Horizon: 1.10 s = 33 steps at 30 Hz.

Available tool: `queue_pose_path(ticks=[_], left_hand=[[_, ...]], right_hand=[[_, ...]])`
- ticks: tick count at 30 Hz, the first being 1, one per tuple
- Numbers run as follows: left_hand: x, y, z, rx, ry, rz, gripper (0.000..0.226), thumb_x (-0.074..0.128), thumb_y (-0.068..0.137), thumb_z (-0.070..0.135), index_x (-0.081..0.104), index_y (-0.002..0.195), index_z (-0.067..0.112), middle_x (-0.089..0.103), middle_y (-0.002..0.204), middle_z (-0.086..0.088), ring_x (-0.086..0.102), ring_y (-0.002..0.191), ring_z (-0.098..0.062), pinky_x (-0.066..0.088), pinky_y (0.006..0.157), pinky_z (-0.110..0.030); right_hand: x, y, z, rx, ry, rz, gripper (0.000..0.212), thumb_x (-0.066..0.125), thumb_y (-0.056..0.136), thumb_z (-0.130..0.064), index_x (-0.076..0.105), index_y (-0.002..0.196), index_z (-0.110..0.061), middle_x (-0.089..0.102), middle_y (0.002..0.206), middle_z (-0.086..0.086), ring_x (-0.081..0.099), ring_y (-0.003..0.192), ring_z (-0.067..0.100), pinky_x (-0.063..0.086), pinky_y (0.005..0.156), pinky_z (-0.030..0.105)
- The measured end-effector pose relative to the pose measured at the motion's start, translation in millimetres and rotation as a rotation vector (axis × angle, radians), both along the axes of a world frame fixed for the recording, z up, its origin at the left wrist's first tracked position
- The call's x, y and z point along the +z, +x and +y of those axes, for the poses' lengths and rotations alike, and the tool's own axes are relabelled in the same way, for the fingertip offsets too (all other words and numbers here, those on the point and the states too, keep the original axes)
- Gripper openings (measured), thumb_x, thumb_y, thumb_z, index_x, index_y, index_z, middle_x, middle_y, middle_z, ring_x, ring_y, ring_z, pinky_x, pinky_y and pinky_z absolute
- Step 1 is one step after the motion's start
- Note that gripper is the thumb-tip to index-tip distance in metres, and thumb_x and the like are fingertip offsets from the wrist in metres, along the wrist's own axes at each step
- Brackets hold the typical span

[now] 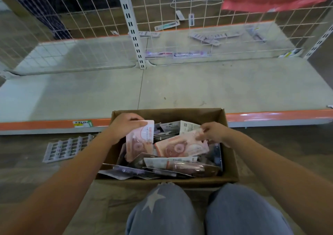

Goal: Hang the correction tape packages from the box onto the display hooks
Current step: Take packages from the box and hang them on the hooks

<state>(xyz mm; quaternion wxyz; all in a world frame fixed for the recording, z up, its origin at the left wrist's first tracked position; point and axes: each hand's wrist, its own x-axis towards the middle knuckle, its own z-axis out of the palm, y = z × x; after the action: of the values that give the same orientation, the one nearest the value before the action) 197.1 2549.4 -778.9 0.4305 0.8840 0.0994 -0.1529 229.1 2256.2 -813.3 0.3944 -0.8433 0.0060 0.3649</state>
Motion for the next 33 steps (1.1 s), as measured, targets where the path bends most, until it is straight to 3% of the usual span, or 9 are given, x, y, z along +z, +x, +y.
queue_pose_path(ticks=[4,7,11,15,18,22,26,30,33], left_hand=[[-6,4,-10,0.047,-0.055,0.051,0.010,0.066,0.088,0.016,0.067,0.096,0.021,0.067,0.102,-0.003,0.064,0.090,-0.015,0.051,0.072,-0.023],[-10,3,-17,-0.059,0.039,0.138,0.019,0.066,0.087,0.015,0.062,0.104,0.021,0.063,0.107,-0.001,0.061,0.097,-0.016,0.053,0.079,-0.028],[-10,0,-10,-0.145,0.196,0.293,0.042,0.072,0.080,0.011,0.047,0.112,0.021,0.054,0.114,0.000,0.056,0.098,-0.016,0.051,0.072,-0.022],[-4,-5,4,-0.233,0.342,0.318,0.038,0.074,0.078,0.013,0.050,0.107,0.018,0.053,0.111,0.002,0.051,0.097,-0.015,0.043,0.071,-0.022],[-7,-7,14,-0.047,0.147,0.232,0.016,0.069,0.085,0.015,0.061,0.099,0.016,0.065,0.108,-0.007,0.060,0.093,-0.018,0.052,0.084,-0.031],[-15,-14,12,0.196,-0.147,0.177,0.024,0.058,0.094,0.022,0.061,0.117,0.016,0.067,0.113,-0.002,0.062,0.103,-0.020,0.048,0.097,-0.041],[-29,-26,6,-0.114,-0.016,0.172,0.024,0.063,0.090,0.025,0.060,0.114,0.023,0.068,0.104,0.008,0.066,0.094,-0.010,0.054,0.080,-0.027],[-33,-26,10,-0.292,0.098,0.206,0.048,0.076,0.078,0.018,0.057,0.120,0.029,0.066,0.110,0.014,0.063,0.102,-0.006,0.053,0.087,-0.027],[-27,-22,10,-0.299,0.130,0.202,0.044,0.076,0.076,0.016,0.060,0.116,0.028,0.066,0.111,0.012,0.062,0.101,-0.005,0.053,0.087,-0.028]], right_hand=[[13,7,5,-0.240,0.298,0.113,0.010,0.059,0.093,-0.017,0.062,0.102,-0.014,0.067,0.103,0.012,0.065,0.094,0.024,0.056,0.078,0.039],[8,5,15,-0.129,0.234,0.099,0.024,0.052,0.097,-0.015,0.052,0.120,-0.019,0.061,0.116,0.008,0.058,0.108,0.027,0.056,0.083,0.045],[1,2,24,0.013,0.208,0.125,0.052,0.058,0.085,0.009,0.042,0.124,-0.021,0.053,0.124,0.005,0.052,0.116,0.026,0.055,0.088,0.043],[-3,1,30,-0.048,0.157,-0.008,0.035,0.063,0.084,0.002,0.051,0.111,-0.017,0.059,0.117,0.005,0.060,0.109,0.024,0.055,0.088,0.041],[-2,3,33,-0.272,0.391,0.026,0.024,0.062,0.087,-0.001,0.057,0.109,-0.010,0.064,0.114,0.009,0.063,0.102,0.023,0.055,0.088,0.035],[-12,1,47,-0.406,0.504,0.096,0.029,0.056,0.093,-0.012,0.056,0.122,-0.008,0.064,0.118,0.007,0.061,0.103,0.024,0.051,0.090,0.036],[-32,-19,65,-0.258,0.345,0.120,0.028,0.065,0.088,-0.024,0.057,0.114,-0.021,0.064,0.117,0.002,0.062,0.101,0.021,0.054,0.081,0.034],[-37,-26,73,-0.232,0.274,0.071,0.040,0.068,0.085,-0.026,0.055,0.121,-0.014,0.061,0.114,0.002,0.060,0.102,0.021,0.050,0.072,0.026],[-30,-20,69,-0.197,0.312,0.012,0.035,0.068,0.085,-0.023,0.058,0.118,-0.013,0.065,0.115,0.003,0.063,0.100,0.020,0.053,0.077,0.028]])
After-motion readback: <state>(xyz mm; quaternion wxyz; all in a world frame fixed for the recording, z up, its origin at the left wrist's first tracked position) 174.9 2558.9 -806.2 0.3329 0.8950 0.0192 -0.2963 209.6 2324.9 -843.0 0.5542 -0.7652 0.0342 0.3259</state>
